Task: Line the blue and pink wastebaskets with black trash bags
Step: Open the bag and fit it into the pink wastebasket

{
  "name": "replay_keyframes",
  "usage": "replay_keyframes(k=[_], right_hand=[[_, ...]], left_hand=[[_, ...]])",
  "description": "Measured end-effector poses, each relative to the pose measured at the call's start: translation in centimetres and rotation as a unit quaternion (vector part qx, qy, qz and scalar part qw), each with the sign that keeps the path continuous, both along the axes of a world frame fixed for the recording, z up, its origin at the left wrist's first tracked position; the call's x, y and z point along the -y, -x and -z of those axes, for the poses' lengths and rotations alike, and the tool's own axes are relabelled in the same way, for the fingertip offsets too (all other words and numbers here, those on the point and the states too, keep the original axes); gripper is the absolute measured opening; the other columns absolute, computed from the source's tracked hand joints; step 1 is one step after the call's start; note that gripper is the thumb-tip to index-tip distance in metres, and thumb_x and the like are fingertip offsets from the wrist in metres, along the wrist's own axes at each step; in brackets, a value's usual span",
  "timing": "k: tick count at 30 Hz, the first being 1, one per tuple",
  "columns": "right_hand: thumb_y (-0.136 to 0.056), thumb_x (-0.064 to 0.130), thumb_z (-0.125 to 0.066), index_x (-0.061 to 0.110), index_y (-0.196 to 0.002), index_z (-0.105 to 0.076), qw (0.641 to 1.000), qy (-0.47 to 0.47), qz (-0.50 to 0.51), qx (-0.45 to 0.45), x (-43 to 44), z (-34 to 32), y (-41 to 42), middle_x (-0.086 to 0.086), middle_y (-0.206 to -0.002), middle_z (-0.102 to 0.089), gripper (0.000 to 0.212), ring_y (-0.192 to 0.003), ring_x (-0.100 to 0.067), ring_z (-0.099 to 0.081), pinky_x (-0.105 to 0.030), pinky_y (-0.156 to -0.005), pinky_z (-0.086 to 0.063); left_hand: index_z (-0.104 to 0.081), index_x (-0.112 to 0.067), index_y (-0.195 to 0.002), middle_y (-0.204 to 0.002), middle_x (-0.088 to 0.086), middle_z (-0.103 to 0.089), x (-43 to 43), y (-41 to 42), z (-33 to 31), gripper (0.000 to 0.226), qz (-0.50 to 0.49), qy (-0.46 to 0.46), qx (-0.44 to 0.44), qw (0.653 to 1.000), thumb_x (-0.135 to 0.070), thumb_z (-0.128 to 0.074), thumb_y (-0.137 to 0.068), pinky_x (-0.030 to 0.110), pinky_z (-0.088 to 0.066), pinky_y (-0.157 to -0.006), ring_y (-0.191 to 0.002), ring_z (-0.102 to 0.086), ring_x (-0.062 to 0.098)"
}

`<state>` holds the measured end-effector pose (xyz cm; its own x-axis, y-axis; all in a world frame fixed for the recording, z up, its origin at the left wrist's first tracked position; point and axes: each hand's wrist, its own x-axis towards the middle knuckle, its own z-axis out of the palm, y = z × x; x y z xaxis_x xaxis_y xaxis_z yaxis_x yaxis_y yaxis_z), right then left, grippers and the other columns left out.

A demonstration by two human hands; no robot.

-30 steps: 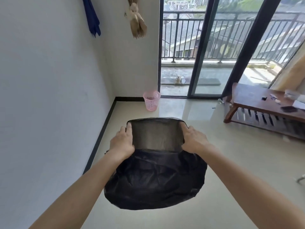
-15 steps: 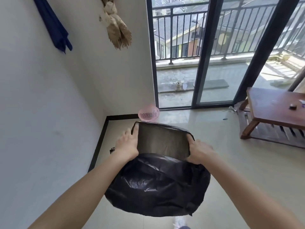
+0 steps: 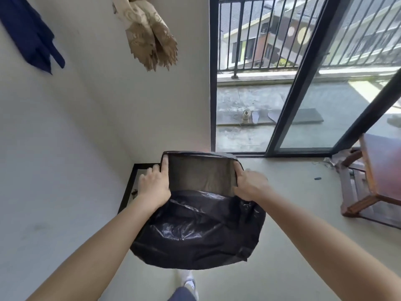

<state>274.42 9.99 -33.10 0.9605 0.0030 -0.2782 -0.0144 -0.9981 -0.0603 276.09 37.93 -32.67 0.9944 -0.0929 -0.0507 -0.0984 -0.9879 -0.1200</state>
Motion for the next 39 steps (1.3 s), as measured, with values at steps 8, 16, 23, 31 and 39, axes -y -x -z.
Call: replay_keyframes(k=[8, 16, 23, 31, 39], right_hand=[[-0.069, 0.06, -0.069, 0.033, -0.152, 0.012, 0.992, 0.067, 0.079, -0.071, 1.2, 0.8, -16.1, -0.011, -0.123, -0.048, 0.119, -0.11, -0.04, -0.055, -0.051, -0.08, -0.051], [-0.084, 0.022, -0.06, 0.02, -0.154, 0.0, 0.994, -0.055, 0.077, -0.05, 6.0, 8.0, -29.8, -0.013, -0.097, -0.05, 0.093, -0.086, -0.037, -0.059, -0.035, -0.062, -0.04], [-0.085, 0.007, -0.047, 0.019, -0.15, -0.009, 0.964, -0.255, 0.079, -0.004, 5.9, 17.1, -37.5, -0.019, -0.11, -0.048, 0.076, -0.084, -0.045, -0.056, -0.044, -0.066, -0.044], [-0.074, -0.001, -0.045, 0.028, -0.151, 0.001, 0.914, -0.389, 0.115, -0.021, 3.6, 29.5, -41.8, -0.004, -0.114, -0.042, 0.095, -0.089, -0.011, -0.032, -0.038, -0.074, -0.048], [-0.073, -0.003, -0.044, 0.032, -0.148, -0.003, 0.878, -0.466, 0.107, 0.01, -1.7, 45.1, -45.9, 0.019, -0.097, -0.045, 0.092, -0.092, 0.004, -0.051, -0.021, -0.078, -0.043]], left_hand=[[0.025, -0.021, -0.148, -0.125, 0.013, -0.047, 0.1, -19.6, 0.5, 0.117, 0.04, -0.136, -0.028, 0.99, -0.059, -0.063, -0.079, 0.036, -0.04, -0.077, -0.105, -0.046, 0.026], [0.032, -0.032, -0.143, -0.117, 0.016, -0.052, 5.1, -32.1, 8.2, 0.105, -0.033, 0.038, -0.131, 0.99, -0.02, -0.057, -0.088, 0.036, -0.04, -0.062, -0.08, -0.051, 0.027], [0.034, -0.04, -0.139, -0.139, 0.02, -0.046, 9.8, -36.3, 17.7, 0.111, -0.179, 0.308, -0.122, 0.926, -0.002, -0.054, -0.085, 0.034, -0.046, -0.074, -0.088, -0.055, 0.026], [0.014, -0.037, -0.149, -0.147, 0.01, -0.041, 9.6, -40.2, 30.4, 0.105, -0.158, 0.435, -0.096, 0.881, 0.003, -0.055, -0.081, 0.028, -0.039, -0.086, -0.117, -0.054, 0.037], [0.007, -0.029, -0.152, -0.155, 0.0, -0.029, 5.6, -44.2, 46.8, 0.096, -0.21, 0.52, -0.113, 0.82, 0.009, -0.045, -0.081, 0.03, -0.031, -0.111, -0.138, -0.036, 0.017]])
